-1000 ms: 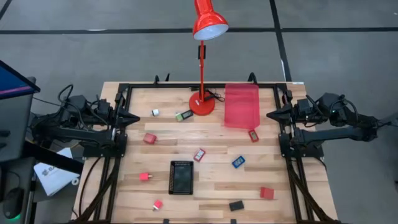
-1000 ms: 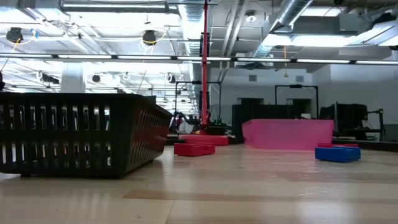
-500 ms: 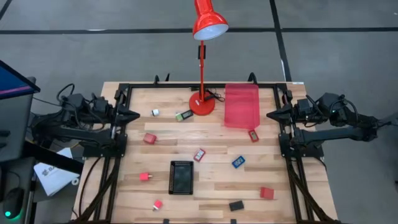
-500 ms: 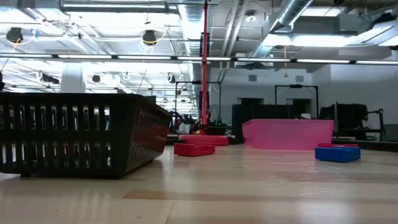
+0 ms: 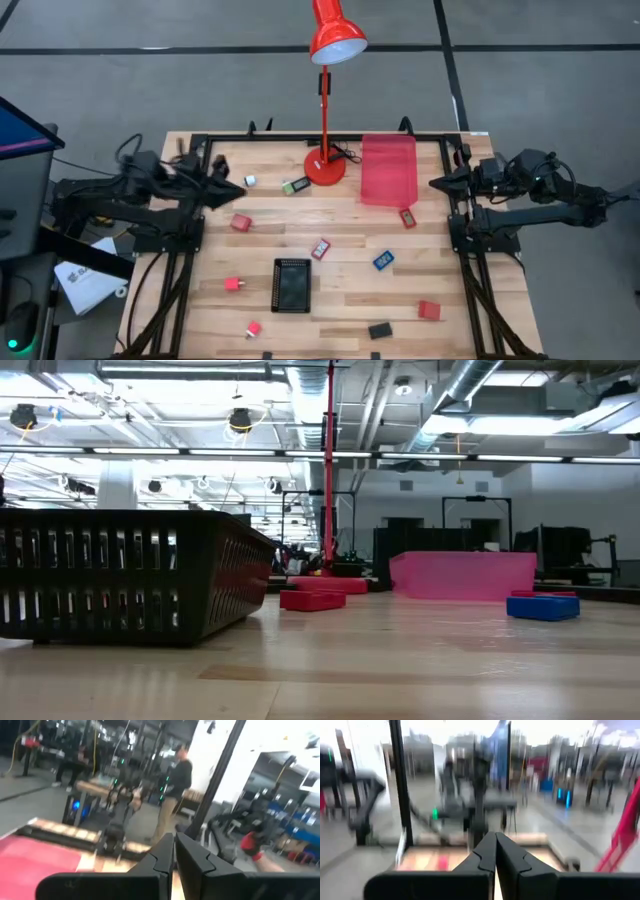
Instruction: Pick & Place Office items
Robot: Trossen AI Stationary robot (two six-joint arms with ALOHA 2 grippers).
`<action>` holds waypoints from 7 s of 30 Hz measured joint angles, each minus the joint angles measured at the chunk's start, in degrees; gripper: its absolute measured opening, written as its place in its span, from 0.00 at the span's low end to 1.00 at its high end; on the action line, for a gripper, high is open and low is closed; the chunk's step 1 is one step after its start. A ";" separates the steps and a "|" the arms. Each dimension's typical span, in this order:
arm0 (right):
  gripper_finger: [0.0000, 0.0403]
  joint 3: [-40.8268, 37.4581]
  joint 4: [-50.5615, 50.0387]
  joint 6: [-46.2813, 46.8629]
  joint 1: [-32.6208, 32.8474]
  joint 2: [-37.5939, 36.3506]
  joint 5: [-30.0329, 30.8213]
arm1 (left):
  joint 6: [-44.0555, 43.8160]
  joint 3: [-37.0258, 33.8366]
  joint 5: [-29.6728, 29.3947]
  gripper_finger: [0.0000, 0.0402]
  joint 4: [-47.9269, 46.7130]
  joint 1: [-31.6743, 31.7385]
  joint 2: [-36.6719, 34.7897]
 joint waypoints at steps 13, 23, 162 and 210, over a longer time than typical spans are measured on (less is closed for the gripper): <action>0.00 -5.16 17.32 11.07 11.13 5.54 -22.84 | 5.24 -6.08 -0.04 0.04 13.32 -8.85 19.48; 0.00 -0.82 18.33 10.63 21.73 6.20 -22.74 | 18.96 -6.02 0.32 0.04 16.86 -24.51 10.01; 0.55 13.79 -44.41 60.16 57.85 27.24 60.08 | 22.17 31.32 -24.69 0.75 -40.84 23.89 64.75; 0.55 13.81 -36.20 59.91 64.15 34.12 63.52 | 20.33 24.76 -7.15 0.83 -31.56 27.39 74.21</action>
